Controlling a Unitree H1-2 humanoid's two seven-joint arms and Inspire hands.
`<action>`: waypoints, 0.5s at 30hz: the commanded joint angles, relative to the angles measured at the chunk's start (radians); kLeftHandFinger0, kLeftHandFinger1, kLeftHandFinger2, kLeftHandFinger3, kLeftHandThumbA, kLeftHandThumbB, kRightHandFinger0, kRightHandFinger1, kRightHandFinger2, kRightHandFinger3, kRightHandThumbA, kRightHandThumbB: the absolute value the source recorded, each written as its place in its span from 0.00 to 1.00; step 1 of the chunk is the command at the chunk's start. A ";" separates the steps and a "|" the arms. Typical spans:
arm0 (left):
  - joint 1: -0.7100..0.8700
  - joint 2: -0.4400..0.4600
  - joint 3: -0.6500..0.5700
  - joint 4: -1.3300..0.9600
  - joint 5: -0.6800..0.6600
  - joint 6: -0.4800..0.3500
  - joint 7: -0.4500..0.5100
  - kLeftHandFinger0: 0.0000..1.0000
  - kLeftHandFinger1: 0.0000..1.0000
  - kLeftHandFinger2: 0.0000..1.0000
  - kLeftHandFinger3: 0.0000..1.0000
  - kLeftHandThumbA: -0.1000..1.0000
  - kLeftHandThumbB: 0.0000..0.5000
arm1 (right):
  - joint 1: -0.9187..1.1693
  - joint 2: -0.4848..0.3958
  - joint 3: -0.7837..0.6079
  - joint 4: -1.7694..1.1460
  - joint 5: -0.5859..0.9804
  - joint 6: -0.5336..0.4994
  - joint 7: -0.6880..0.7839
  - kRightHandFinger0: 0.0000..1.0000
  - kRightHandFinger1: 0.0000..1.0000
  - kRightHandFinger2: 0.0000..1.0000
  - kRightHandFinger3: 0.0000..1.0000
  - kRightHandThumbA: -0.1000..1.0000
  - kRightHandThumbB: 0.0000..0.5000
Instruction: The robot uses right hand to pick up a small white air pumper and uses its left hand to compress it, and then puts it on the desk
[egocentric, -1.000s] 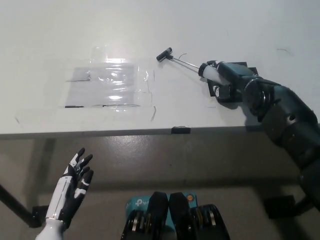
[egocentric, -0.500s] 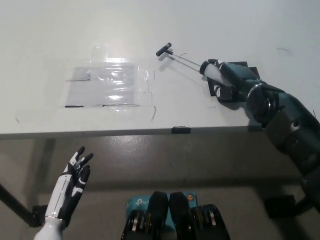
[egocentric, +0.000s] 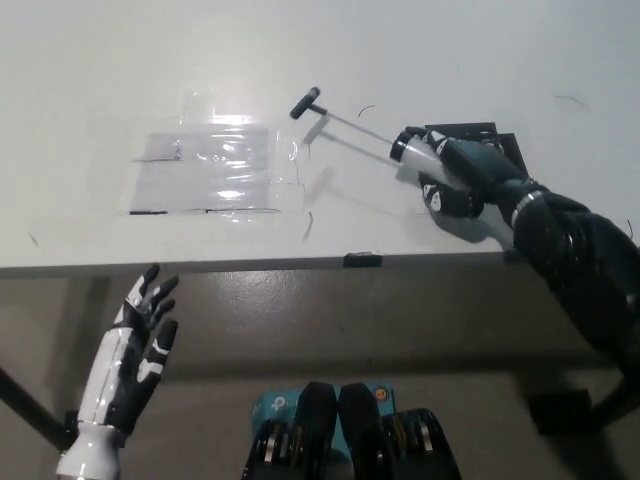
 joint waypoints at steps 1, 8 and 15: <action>-0.079 0.001 0.044 -0.228 -0.048 0.061 0.031 1.00 1.00 0.95 1.00 0.84 0.03 | 0.021 -0.127 -0.066 -0.483 0.046 0.118 0.186 0.10 0.59 0.89 1.00 0.00 0.23; -0.237 0.011 0.070 -0.245 -0.024 0.129 0.047 1.00 1.00 1.00 1.00 0.89 0.04 | 0.108 -0.172 -0.091 -0.701 0.057 0.133 0.220 0.12 0.60 0.89 1.00 0.00 0.27; -0.374 0.059 0.075 -0.070 -0.049 0.150 0.006 1.00 1.00 1.00 1.00 0.94 0.13 | 0.148 -0.198 -0.104 -0.806 0.062 0.161 0.254 0.15 0.64 0.91 1.00 0.00 0.30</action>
